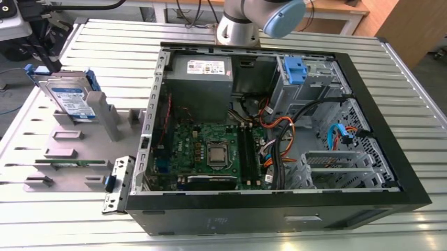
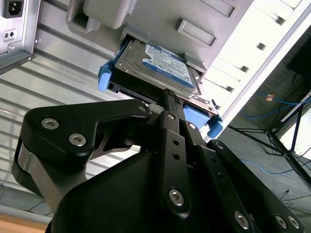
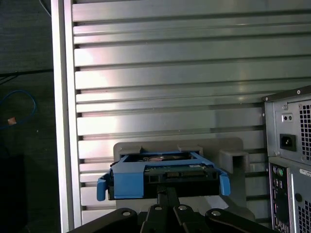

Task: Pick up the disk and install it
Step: 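Pick up the disk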

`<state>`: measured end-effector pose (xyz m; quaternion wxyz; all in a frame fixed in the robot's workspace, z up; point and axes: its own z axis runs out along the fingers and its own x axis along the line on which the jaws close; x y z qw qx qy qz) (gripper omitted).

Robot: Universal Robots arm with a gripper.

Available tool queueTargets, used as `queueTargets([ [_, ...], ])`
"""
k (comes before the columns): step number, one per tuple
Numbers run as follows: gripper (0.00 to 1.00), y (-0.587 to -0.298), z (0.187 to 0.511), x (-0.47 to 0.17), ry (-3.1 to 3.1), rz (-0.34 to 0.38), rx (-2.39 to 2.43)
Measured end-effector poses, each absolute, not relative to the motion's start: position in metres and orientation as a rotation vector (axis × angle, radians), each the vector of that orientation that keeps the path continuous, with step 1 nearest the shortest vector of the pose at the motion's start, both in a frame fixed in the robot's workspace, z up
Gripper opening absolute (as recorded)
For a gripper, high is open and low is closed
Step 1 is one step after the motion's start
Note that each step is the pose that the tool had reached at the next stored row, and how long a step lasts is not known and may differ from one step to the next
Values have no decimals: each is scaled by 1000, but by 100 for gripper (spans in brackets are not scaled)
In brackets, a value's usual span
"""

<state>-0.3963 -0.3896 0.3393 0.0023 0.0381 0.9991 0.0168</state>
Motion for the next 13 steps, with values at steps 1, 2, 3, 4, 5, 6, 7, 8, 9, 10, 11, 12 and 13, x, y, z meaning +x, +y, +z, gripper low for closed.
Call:
queueTargets([
  [1, 11, -390, 339, -396, 3134, 53, 119],
  [2, 11, -390, 339, -396, 3134, 53, 119],
  [3, 11, -390, 339, -396, 3134, 53, 119],
  [4, 11, -390, 339, -396, 3134, 53, 116],
  [5, 11, -390, 339, -396, 3135, 53, 112],
  [6, 11, -390, 339, -396, 3135, 53, 106],
  [7, 11, -390, 339, -396, 3135, 53, 100],
  [8, 11, -390, 339, -396, 3135, 53, 93],
  [9, 11, -390, 339, -396, 3136, 53, 84],
  [10, 11, -390, 339, -396, 3136, 53, 75],
  [11, 11, -390, 339, -396, 3136, 53, 64],
  [12, 11, -390, 339, -396, 3137, 53, 53],
  [13, 11, -390, 339, -396, 3137, 53, 39],
])
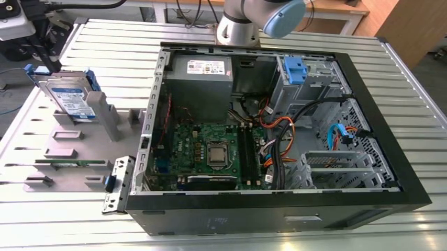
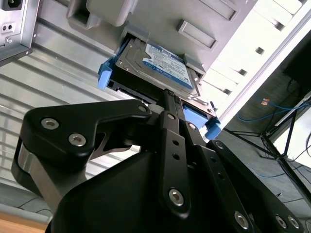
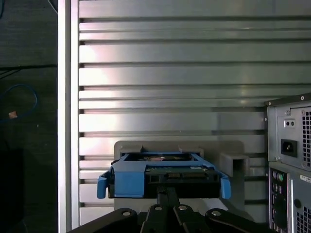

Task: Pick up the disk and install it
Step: 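Pick up the disk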

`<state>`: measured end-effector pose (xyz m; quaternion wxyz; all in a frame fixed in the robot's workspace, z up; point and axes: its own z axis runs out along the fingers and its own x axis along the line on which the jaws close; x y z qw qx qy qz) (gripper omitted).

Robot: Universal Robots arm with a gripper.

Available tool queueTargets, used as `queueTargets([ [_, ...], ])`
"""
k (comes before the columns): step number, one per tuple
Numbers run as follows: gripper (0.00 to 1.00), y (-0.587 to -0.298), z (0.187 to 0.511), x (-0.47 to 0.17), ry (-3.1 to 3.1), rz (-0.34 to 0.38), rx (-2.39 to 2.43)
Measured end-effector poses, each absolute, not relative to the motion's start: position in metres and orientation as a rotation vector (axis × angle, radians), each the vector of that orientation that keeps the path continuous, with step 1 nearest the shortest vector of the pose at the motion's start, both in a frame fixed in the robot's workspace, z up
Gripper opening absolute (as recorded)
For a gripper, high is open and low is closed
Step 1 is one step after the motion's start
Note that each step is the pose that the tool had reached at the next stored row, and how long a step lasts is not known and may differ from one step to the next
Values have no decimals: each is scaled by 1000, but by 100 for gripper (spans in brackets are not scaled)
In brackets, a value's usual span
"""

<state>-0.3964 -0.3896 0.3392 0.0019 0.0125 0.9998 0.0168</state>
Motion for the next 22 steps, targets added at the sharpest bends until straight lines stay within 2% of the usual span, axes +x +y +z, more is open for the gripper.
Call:
queueTargets([
  [16, 11, -390, 339, -396, 3121, 53, -361],
  [22, 11, -390, 339, -396, 3119, 53, -375],
])
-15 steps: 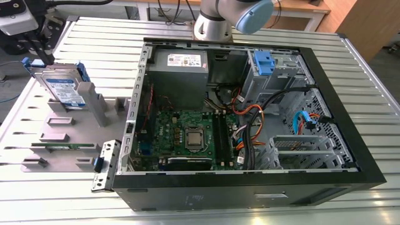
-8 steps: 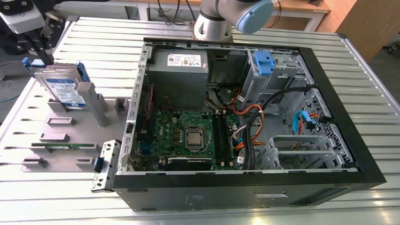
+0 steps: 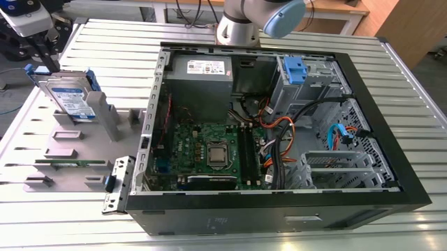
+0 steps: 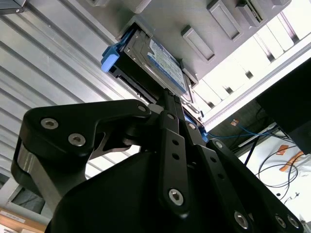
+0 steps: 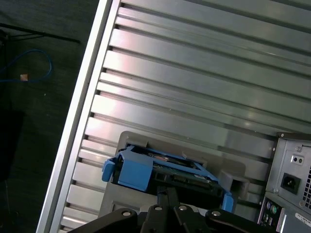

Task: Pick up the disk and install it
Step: 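Pick up the disk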

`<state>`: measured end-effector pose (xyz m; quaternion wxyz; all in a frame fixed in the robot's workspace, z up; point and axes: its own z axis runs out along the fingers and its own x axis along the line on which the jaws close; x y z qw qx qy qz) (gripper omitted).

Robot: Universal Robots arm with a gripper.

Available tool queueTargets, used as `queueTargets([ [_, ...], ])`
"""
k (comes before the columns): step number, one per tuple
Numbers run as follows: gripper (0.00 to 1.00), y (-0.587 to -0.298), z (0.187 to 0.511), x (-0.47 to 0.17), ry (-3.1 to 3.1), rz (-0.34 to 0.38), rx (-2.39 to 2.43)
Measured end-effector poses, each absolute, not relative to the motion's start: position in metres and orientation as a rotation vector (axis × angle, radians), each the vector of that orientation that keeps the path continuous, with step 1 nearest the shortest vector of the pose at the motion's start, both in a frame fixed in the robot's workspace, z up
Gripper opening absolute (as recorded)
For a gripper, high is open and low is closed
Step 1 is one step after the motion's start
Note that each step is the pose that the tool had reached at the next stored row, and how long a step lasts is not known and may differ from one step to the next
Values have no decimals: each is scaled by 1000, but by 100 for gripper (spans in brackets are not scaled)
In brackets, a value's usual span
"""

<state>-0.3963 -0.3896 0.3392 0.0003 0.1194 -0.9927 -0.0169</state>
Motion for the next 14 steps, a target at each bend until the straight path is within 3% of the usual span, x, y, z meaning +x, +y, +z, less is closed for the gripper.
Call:
queueTargets([
  [14, 11, -390, 339, -396, -3109, -53, 437],
])
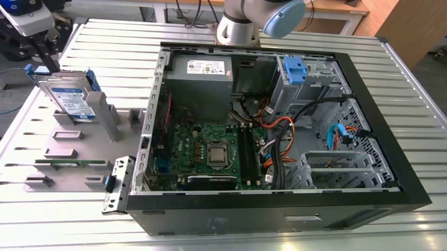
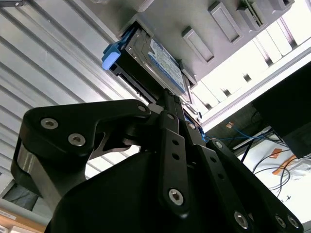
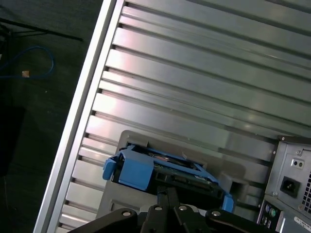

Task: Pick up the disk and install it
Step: 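Pick up the disk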

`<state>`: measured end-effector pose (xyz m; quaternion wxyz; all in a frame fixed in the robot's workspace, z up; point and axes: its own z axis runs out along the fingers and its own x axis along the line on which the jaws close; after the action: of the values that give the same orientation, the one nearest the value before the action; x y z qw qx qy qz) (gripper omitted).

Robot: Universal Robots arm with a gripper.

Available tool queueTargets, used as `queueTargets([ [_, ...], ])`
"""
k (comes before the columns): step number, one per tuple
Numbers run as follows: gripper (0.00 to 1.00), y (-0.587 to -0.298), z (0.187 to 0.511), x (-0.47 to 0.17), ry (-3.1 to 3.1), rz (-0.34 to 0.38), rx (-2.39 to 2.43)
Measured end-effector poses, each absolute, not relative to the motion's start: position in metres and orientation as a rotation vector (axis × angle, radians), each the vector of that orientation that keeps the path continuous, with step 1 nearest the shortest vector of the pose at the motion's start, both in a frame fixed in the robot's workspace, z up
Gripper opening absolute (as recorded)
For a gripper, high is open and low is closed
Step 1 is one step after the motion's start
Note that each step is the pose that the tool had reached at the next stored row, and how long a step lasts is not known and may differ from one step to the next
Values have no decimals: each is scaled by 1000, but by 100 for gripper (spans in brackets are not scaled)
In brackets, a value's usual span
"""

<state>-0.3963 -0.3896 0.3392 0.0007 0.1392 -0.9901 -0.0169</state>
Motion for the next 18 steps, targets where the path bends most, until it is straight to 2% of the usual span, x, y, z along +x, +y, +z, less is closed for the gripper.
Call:
queueTargets([
  [18, 11, -390, 339, -396, -2994, -52, 928],
])
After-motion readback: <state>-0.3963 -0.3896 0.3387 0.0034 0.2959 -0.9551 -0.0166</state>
